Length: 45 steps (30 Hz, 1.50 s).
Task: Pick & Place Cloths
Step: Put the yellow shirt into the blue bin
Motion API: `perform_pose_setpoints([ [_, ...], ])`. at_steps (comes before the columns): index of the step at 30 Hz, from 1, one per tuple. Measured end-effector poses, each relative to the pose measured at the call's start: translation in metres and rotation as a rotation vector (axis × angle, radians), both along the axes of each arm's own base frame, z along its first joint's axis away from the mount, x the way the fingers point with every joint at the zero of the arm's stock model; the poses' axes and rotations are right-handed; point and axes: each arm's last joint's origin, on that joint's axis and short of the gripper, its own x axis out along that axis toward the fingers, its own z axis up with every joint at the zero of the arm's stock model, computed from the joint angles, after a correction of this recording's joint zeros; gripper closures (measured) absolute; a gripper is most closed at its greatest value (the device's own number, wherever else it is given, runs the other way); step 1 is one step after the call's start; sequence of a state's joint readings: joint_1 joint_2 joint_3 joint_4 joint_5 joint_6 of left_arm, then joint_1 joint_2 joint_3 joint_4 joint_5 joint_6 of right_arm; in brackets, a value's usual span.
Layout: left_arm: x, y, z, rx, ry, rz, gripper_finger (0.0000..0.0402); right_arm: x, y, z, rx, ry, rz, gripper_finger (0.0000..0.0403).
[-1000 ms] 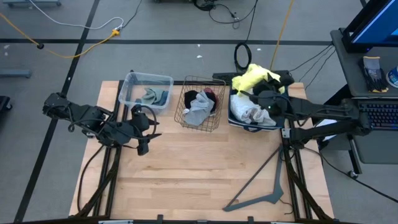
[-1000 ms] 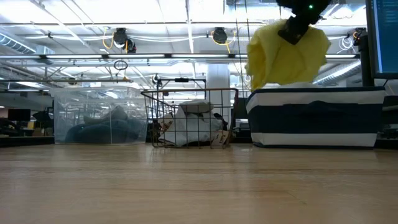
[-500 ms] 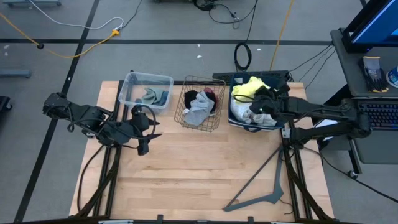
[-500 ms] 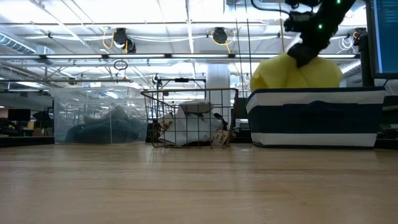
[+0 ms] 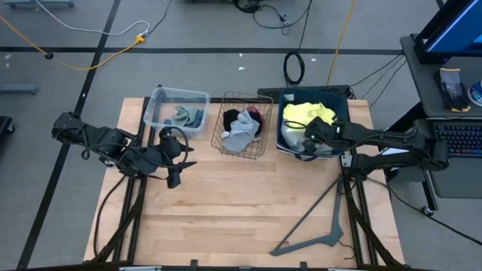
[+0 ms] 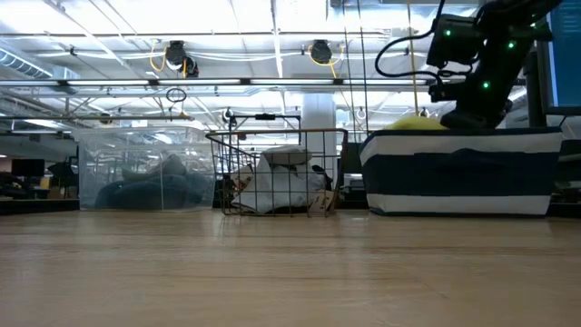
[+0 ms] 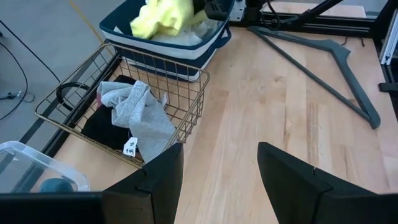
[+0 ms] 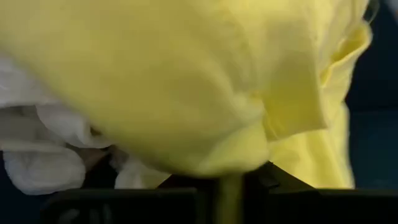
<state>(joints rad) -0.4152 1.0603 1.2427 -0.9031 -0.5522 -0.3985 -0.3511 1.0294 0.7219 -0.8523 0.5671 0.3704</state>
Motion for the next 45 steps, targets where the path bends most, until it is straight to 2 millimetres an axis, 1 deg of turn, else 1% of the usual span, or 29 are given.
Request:
perform_pose_setpoints([
  [8,0.002,-0.001,0.003,0.000,-0.034,-0.015,0.0192,0.001,-0.007,-0.003,0.129,-0.054,0.032,0.0376],
  [12,0.002,-0.002,0.003,-0.013,-0.030,-0.029,0.0192,0.002,-0.009,-0.004,0.141,-0.059,0.022,0.0371],
  [14,0.002,-0.002,0.003,-0.024,-0.024,-0.044,0.0192,0.002,-0.009,-0.003,0.135,-0.074,0.027,0.0344],
  [18,0.002,-0.003,0.002,-0.037,-0.016,-0.062,0.0192,0.002,-0.009,0.000,0.126,-0.109,0.032,0.0270],
  [21,0.001,-0.005,0.002,-0.032,-0.010,-0.075,0.0192,0.000,-0.007,0.002,0.135,-0.121,0.043,0.0222],
  [24,-0.001,-0.009,0.000,-0.033,-0.010,-0.098,0.0192,-0.003,-0.003,0.005,0.189,-0.155,0.091,0.0187],
  [27,-0.006,-0.013,-0.007,-0.047,-0.003,-0.114,0.0192,-0.007,0.001,0.011,0.227,-0.229,0.109,0.0166],
  [30,-0.012,-0.016,-0.018,-0.081,-0.023,-0.114,0.0192,-0.012,0.003,0.017,0.229,-0.283,0.116,0.0159],
  [33,-0.019,-0.019,-0.030,-0.113,-0.079,-0.145,0.0192,-0.017,0.006,0.024,0.208,-0.341,0.104,0.0159],
  [40,-0.038,-0.015,-0.057,-0.180,-0.181,-0.186,0.0192,-0.027,0.010,0.041,0.146,-0.523,0.093,0.0177],
  [45,-0.046,-0.012,-0.075,-0.202,-0.217,-0.200,0.0192,-0.025,0.009,0.053,0.074,-0.640,0.131,0.0185],
])
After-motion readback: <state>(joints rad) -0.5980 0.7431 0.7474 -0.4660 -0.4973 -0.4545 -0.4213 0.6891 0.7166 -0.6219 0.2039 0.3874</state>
